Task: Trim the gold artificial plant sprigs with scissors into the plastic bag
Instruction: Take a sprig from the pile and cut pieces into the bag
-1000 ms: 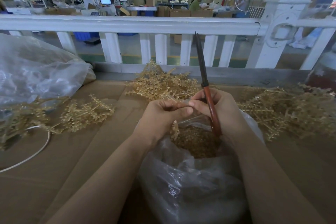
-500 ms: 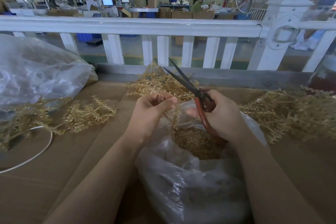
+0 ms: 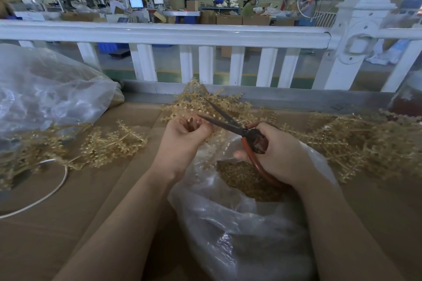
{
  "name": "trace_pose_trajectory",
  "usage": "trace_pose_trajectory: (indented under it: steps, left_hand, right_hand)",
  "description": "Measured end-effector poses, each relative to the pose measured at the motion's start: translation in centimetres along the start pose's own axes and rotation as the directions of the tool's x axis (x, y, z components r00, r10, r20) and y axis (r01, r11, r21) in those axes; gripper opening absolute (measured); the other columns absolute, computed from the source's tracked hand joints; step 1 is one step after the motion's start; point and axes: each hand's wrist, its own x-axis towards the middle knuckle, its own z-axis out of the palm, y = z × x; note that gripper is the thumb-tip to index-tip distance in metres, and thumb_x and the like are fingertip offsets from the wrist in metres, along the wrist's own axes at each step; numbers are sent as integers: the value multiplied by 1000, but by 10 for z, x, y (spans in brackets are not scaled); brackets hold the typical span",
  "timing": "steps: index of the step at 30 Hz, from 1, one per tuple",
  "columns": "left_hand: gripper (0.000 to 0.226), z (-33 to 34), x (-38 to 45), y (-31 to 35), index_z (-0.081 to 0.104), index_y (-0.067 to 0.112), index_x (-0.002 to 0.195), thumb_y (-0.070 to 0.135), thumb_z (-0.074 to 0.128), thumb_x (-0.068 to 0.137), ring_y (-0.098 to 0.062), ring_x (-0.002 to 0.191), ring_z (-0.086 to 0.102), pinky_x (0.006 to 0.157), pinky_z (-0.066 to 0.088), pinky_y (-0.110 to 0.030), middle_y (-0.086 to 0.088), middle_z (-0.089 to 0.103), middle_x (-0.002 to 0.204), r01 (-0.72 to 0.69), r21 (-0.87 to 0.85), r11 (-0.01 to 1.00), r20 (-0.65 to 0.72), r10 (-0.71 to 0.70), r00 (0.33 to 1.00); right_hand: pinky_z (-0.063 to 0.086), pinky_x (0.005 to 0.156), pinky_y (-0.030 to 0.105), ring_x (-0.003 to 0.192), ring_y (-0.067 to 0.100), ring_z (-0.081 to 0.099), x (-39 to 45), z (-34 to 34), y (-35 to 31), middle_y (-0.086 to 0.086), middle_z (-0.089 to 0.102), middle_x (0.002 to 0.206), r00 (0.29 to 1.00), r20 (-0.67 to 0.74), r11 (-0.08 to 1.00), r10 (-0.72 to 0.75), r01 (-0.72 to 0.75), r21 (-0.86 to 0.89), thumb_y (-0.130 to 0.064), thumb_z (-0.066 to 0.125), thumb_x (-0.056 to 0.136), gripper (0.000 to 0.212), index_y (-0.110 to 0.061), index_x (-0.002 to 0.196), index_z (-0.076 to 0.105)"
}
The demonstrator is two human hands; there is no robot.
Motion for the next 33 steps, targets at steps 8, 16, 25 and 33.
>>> trace_pose_trajectory:
  steps: [8, 16, 25, 33]
  left_hand:
    - [8, 0, -1, 4, 73, 4, 87, 2, 66, 91, -26, 75, 45, 70, 39, -33, -22, 54, 77, -12, 14, 1000, 31, 11, 999]
    - [9, -2, -1, 7, 70, -5, 94, 2, 67, 91, -26, 80, 51, 77, 43, -35, -41, 57, 88, -36, 48, 998, 63, 33, 997]
    - [8, -2, -1, 9, 71, -4, 94, 2, 67, 91, -22, 85, 61, 80, 51, -30, -31, 66, 96, -63, 40, 997, 80, 59, 995]
    - [17, -3, -2, 11, 74, 13, 83, 2, 65, 92, -14, 76, 58, 74, 49, -22, -14, 66, 78, -56, 46, 997, 90, 52, 995]
  right_hand:
    - [42, 61, 18, 73, -11, 57, 0, 0, 3, -35, 61, 85, 1000, -12, 997, 5, -6, -81, -107, 38, 52, 69, -54, 95, 50]
    - [37, 57, 13, 71, -8, 58, -1, -2, 0, -21, 64, 76, 1000, 11, 995, 0, 1, -100, -94, 51, 62, 60, -40, 87, 58]
    - [40, 56, 18, 83, -19, 53, -1, -4, -1, -25, 65, 79, 999, 31, 996, 24, -21, -90, -102, 44, 53, 67, -43, 83, 57]
    - [38, 54, 15, 83, -17, 53, -3, -4, -3, -17, 65, 72, 999, -4, 998, 41, -41, -57, -86, 64, 64, 54, -35, 84, 63]
